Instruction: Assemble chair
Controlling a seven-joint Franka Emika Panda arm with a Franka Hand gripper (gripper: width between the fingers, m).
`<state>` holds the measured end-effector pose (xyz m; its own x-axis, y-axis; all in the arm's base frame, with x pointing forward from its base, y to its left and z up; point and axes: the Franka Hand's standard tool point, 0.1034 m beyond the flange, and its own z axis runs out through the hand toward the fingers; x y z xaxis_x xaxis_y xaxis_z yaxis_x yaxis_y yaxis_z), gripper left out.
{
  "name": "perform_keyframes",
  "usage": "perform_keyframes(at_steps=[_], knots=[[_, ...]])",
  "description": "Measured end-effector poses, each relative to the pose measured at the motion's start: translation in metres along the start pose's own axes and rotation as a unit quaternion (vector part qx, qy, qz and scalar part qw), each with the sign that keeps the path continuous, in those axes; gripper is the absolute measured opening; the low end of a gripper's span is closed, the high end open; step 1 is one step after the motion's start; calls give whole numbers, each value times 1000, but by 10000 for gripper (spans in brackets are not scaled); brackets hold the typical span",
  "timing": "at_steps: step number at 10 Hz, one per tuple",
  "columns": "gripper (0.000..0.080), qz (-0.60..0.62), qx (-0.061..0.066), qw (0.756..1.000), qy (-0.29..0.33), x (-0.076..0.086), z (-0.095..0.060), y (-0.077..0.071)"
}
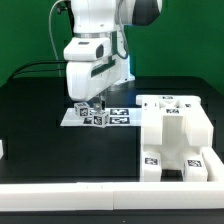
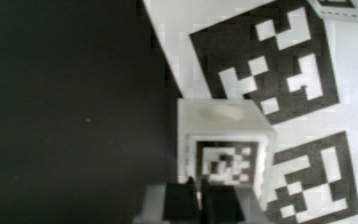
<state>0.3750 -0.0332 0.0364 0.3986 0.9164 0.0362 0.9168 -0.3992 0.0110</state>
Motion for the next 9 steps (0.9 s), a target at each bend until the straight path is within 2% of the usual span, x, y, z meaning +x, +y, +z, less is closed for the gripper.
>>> perform_keyframes(at_steps=[1,2,3,5,6,7,9], knots=[[85,8,-1,1000,0,0,-2,1],[221,34,5,999,0,5,-5,-1],[221,43,6,999,-1,5,-4,-5],[571,53,9,999,-5,-1,11,-16],[626,50,10,999,-6,-1,14,-16],[626,51,11,999,-7,-3,18,-16],[645,58,23,998,-10,-11,28,-15]])
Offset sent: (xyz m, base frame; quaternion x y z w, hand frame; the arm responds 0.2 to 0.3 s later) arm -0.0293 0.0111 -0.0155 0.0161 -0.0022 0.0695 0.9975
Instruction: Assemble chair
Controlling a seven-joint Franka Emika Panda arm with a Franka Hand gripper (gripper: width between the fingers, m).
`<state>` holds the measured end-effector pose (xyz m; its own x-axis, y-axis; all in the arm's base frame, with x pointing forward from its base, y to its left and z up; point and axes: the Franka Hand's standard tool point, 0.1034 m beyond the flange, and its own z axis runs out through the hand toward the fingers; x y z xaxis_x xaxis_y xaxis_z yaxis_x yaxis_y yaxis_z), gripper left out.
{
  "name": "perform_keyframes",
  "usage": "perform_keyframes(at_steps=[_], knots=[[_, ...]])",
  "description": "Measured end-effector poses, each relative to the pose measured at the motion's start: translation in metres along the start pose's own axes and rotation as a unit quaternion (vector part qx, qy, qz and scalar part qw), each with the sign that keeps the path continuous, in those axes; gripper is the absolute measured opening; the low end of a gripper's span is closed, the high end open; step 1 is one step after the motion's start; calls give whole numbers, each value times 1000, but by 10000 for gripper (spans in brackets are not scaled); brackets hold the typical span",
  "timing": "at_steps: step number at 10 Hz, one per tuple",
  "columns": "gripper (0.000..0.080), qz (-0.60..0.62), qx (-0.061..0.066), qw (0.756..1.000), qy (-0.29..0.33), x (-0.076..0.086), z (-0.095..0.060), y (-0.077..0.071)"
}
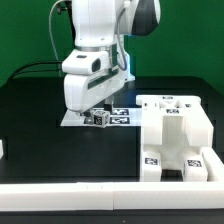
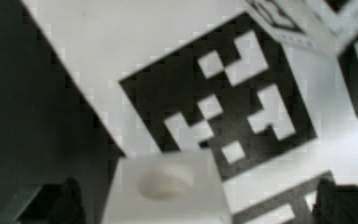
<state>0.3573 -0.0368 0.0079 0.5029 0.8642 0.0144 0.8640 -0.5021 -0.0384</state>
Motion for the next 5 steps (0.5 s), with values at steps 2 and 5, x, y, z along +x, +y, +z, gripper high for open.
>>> perform_keyframes(at_steps=[2,5], knots=[[648,5,3,1000,0,-4,0,5],[442,7,3,1000,0,-5,0,5]])
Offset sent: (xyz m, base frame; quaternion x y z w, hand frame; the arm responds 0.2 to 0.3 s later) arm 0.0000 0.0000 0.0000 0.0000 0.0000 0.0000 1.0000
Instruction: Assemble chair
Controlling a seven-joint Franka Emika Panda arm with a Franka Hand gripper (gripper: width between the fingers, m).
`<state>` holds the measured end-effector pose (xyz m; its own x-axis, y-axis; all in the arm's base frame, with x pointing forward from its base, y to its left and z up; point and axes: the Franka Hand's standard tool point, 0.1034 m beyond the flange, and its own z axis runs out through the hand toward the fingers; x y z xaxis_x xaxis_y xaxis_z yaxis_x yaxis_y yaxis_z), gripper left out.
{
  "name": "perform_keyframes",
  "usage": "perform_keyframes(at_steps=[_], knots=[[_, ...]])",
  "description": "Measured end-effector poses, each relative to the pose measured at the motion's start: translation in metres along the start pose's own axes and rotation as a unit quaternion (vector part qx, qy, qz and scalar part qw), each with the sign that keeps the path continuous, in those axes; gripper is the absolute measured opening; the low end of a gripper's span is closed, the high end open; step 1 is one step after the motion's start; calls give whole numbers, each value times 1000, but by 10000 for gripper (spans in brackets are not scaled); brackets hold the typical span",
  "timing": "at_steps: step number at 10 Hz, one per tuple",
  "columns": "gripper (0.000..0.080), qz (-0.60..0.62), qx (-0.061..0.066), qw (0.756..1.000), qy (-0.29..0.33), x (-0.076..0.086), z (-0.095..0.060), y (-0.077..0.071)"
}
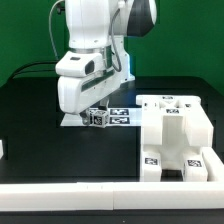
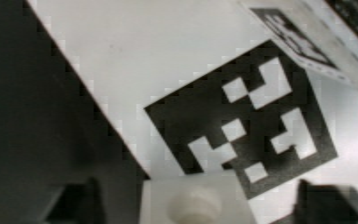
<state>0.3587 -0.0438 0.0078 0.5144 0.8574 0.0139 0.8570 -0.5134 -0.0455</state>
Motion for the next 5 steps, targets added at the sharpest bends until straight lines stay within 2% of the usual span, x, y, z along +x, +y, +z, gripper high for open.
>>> perform_keyframes(at_steps=[1,2,3,4,5], knots=[[442,0,0,1000,0,0,0,0],[280,21,-2,1000,1,-2,-1,3],[281,55,-7,998,1,-7,-5,8],[281,84,-20,996,3,-15,-10,15],[281,149,-32,988,5,-26,-12,13]])
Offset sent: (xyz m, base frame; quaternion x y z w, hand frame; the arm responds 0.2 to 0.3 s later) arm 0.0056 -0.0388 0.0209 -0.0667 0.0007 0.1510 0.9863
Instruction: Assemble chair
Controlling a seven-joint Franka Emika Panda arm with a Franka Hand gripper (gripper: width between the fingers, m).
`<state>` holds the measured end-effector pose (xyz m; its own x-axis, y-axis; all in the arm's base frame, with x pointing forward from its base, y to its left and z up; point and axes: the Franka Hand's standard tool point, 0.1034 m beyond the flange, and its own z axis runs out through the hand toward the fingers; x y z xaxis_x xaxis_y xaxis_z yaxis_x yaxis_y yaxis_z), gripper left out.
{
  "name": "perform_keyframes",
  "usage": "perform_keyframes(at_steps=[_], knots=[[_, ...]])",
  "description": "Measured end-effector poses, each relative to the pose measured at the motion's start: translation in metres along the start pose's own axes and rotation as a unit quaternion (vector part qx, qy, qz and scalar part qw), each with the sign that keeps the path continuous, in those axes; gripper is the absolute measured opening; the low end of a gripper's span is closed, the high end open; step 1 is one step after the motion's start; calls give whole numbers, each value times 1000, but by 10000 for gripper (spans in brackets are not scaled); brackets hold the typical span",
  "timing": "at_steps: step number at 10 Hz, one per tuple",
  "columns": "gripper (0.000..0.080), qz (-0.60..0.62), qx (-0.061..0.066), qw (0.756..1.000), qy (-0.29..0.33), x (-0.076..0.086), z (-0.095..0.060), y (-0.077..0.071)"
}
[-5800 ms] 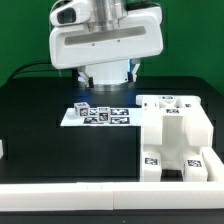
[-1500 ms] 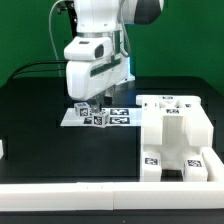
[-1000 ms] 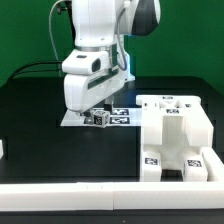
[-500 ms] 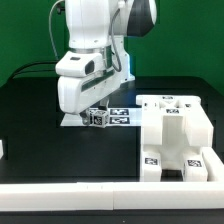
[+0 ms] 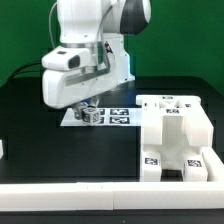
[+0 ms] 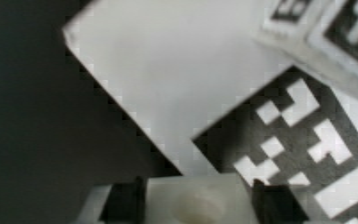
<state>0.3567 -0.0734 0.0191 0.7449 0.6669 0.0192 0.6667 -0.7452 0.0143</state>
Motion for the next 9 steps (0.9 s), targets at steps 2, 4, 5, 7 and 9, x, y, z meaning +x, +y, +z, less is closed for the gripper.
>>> perform_keyframes(at_steps=[2,4,5,7,9], knots=[[281,94,2,996,-1,-1,1,-1],[281,147,2,989,-1,-1,1,0],[281,187,0,982,1,-1,1,5],[281,290,-6,957,-1,-20,5,39],[281,400,-1,916,-6,-31,9,40]])
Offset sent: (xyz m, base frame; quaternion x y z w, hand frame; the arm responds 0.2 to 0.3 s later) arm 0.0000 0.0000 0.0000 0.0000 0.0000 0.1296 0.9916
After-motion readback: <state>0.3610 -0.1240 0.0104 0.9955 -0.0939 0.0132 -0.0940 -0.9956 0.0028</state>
